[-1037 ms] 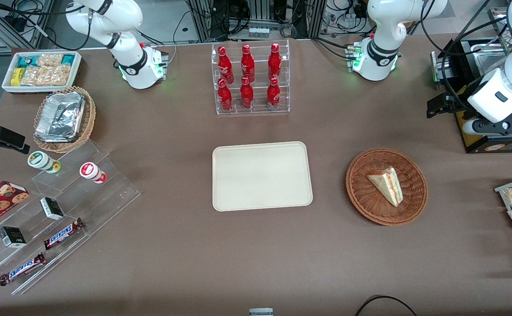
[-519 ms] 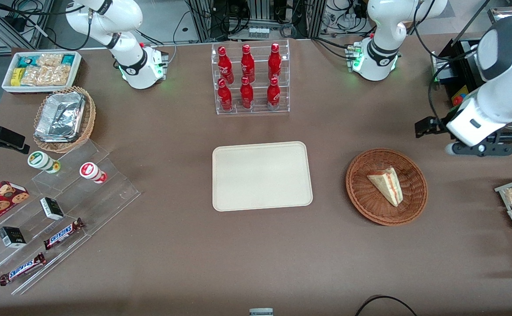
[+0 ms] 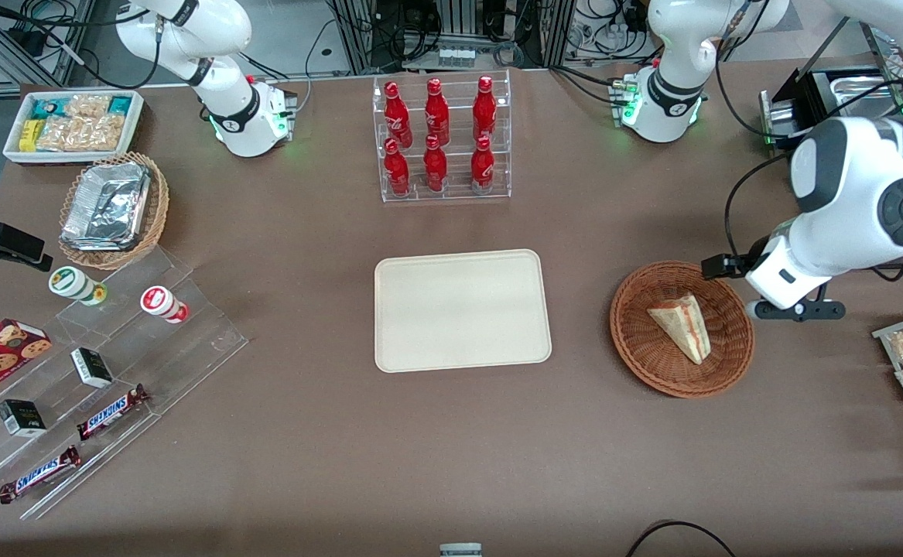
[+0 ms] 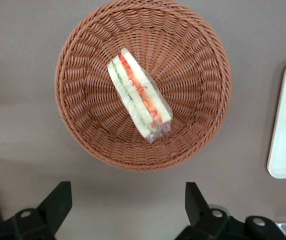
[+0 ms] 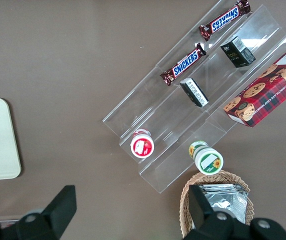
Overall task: Place sandwich from basket to tray
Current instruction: 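Move the left gripper over the wrapped sandwich in the wicker basket, then lower the left gripper and close it on the sandwich, then lift the sandwich and carry it over the cream tray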
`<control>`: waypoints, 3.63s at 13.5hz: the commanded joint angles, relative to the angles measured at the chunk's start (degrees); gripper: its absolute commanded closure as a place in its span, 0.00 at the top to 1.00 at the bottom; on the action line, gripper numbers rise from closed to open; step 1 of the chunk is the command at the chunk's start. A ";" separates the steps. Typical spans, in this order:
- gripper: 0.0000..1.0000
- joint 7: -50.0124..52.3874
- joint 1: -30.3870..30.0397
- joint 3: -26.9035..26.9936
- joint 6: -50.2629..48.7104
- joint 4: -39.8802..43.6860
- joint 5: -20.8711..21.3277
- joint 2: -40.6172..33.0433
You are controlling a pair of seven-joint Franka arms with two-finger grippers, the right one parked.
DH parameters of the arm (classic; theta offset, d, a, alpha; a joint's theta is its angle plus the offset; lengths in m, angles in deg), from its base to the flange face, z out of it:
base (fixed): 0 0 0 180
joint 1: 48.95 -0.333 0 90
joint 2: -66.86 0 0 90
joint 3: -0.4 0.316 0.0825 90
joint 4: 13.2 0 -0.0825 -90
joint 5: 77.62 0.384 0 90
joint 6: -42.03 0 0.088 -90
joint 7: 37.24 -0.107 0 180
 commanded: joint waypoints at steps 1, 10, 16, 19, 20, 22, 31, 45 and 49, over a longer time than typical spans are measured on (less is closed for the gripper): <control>1.00 2.27 0.27 -0.06 4.77 -2.29 0.76 1.11; 1.00 35.83 2.72 -0.32 23.49 -14.51 1.11 -0.39; 1.00 39.88 2.64 -0.24 26.41 -16.10 1.11 0.40; 1.00 40.86 2.64 -0.24 29.05 -16.89 1.11 1.54; 1.00 40.95 2.64 -0.24 30.10 -16.90 1.11 2.15; 1.00 41.12 2.55 -0.15 31.95 -16.81 1.11 3.47; 0.13 42.97 2.20 -0.06 33.54 -17.16 1.11 6.73; 0.00 37.52 7.10 -1.03 8.07 -1.00 0.93 4.18; 0.00 37.34 17.37 -1.12 6.64 3.39 0.76 7.59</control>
